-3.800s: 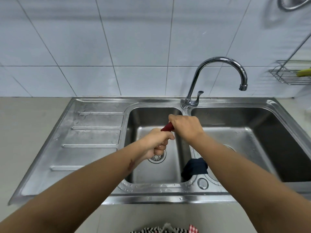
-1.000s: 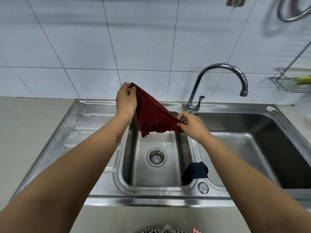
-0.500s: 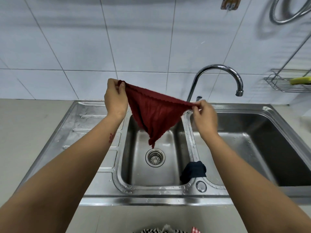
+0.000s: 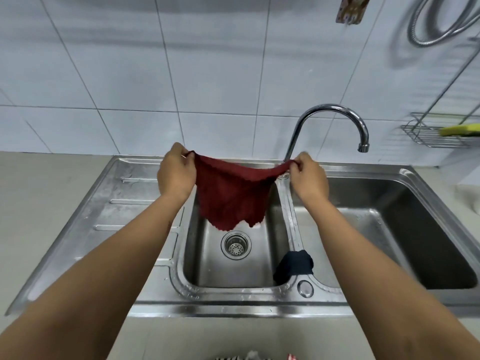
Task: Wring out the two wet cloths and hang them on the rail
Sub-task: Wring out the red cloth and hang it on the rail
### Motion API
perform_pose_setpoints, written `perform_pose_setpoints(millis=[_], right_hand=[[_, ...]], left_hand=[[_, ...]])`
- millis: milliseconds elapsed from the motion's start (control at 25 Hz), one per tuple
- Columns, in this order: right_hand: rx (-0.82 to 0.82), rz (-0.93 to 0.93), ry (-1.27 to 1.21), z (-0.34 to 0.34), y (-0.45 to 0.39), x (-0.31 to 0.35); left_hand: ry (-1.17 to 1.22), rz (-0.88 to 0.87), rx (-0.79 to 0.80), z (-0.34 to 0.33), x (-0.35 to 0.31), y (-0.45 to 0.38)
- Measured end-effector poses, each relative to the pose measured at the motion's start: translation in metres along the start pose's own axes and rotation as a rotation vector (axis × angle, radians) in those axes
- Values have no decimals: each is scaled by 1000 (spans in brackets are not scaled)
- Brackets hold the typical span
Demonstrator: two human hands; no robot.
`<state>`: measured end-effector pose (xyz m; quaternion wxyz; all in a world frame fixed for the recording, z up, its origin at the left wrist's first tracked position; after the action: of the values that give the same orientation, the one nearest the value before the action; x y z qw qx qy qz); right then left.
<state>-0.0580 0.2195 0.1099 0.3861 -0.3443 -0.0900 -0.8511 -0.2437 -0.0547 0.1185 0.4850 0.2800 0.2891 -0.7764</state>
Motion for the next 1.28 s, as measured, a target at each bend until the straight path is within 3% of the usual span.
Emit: perform_pose_setpoints(millis=[80, 240, 560, 680, 840, 1000, 1280], right_hand=[[-127, 8, -46, 12, 5, 4], [-98, -21, -5, 13, 8, 2], [-16, -107, 9, 25, -1, -2], [32, -91, -162, 19, -8, 6], [151, -43, -619, -1, -12, 29], [235, 32, -873, -22, -12, 80], [178, 60, -1053, -73, -18, 180]], left_hand=[[42, -5, -62, 9, 0, 1], [-79, 33, 33, 4, 9, -3], [5, 82, 22, 17, 1, -13], [240, 137, 23, 19, 3, -14], [565, 165, -76, 35, 9, -14], [598, 52, -202, 82, 17, -27], [639, -65, -190, 169, 50, -81]])
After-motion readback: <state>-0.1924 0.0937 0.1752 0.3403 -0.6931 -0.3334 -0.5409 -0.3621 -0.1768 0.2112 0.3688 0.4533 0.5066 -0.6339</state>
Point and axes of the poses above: each hand's wrist, its own y-axis away from the middle knuckle, its own z-axis out of the back of the hand, x = y × z, the point moved 10 cm from there along -y, towards the middle knuckle, and after that the axes turned 14 degrees about x, right-handed, at the moved point
